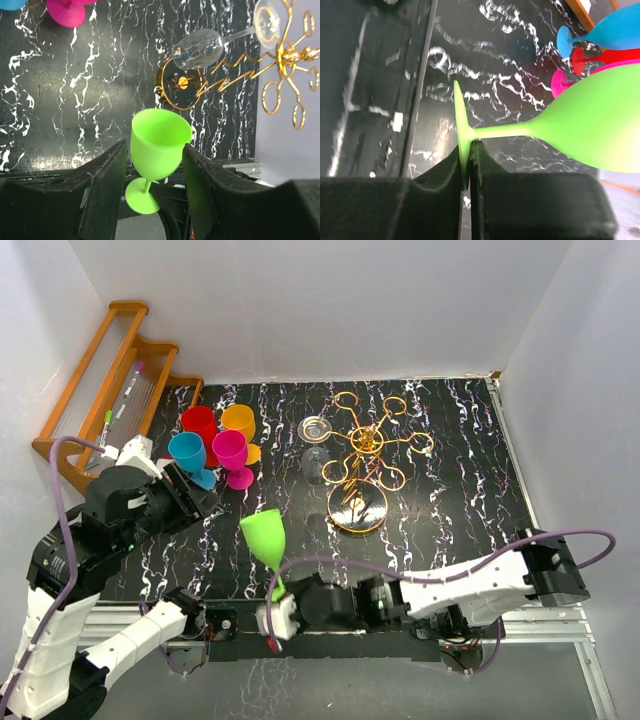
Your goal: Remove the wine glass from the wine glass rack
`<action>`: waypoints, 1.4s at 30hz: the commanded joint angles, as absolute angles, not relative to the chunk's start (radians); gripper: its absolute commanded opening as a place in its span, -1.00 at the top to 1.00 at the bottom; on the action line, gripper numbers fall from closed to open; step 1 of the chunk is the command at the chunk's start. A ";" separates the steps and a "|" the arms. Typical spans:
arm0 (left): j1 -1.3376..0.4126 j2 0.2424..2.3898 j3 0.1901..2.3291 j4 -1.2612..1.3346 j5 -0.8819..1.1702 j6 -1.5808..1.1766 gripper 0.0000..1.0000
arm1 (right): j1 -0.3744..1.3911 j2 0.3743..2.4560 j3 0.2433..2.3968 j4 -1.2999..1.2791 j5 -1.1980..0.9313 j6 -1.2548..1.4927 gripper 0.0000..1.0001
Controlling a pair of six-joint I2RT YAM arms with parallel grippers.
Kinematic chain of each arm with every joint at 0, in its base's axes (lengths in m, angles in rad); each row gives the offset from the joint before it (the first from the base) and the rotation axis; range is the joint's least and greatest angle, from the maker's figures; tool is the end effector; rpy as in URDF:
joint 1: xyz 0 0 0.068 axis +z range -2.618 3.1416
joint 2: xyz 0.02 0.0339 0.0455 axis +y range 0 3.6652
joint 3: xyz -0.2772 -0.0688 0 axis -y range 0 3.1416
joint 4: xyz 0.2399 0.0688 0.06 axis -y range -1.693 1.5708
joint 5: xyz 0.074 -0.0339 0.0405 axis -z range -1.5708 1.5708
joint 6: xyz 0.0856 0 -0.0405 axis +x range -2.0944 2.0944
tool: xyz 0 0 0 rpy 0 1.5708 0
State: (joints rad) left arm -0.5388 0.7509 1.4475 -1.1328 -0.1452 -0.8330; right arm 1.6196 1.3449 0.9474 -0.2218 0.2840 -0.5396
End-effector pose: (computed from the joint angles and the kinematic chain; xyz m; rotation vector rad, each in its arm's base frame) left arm 0.0979 -0.0441 0.4355 -0.3995 2.0400 -0.7211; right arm 0.0079 0.3303 0.2555 -1.8401 1.1658 0.3091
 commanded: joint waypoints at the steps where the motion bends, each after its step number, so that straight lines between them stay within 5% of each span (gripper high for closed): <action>1: -0.538 0.750 1.422 -1.137 -0.096 -0.805 0.07 | 1.739 1.325 0.752 0.202 0.679 -0.946 0.84; 8: -0.538 0.757 1.321 -1.064 0.084 -0.786 0.07 | 1.816 1.416 0.559 0.669 0.811 -1.334 0.84; 25: -0.538 0.797 1.180 -0.961 0.250 -0.750 0.11 | 1.845 1.495 0.510 0.943 0.825 -1.585 0.84; 28: -0.538 0.815 1.172 -0.970 0.249 -0.731 0.38 | 1.845 1.498 0.510 0.935 0.827 -1.585 0.83; 31: -0.537 0.831 1.179 -1.000 0.213 -0.716 0.96 | 1.845 1.502 0.519 0.900 0.841 -1.559 0.80; 34: -0.537 0.846 1.206 -1.051 0.112 -0.702 1.00 | 1.845 1.505 0.535 0.834 0.859 -1.505 0.59; 38: -0.537 0.863 1.254 -1.134 -0.094 -0.691 1.00 | 1.845 1.500 0.576 0.680 0.862 -1.383 0.02; 42: -0.538 0.898 1.283 -1.172 -0.284 -0.683 1.00 | 1.845 1.488 0.610 0.518 0.839 -1.267 -0.16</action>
State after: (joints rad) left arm -0.5388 0.8825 1.2259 -1.1069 -0.0498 -0.6979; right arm 1.7115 1.5047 0.5457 0.6617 0.8524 -1.4185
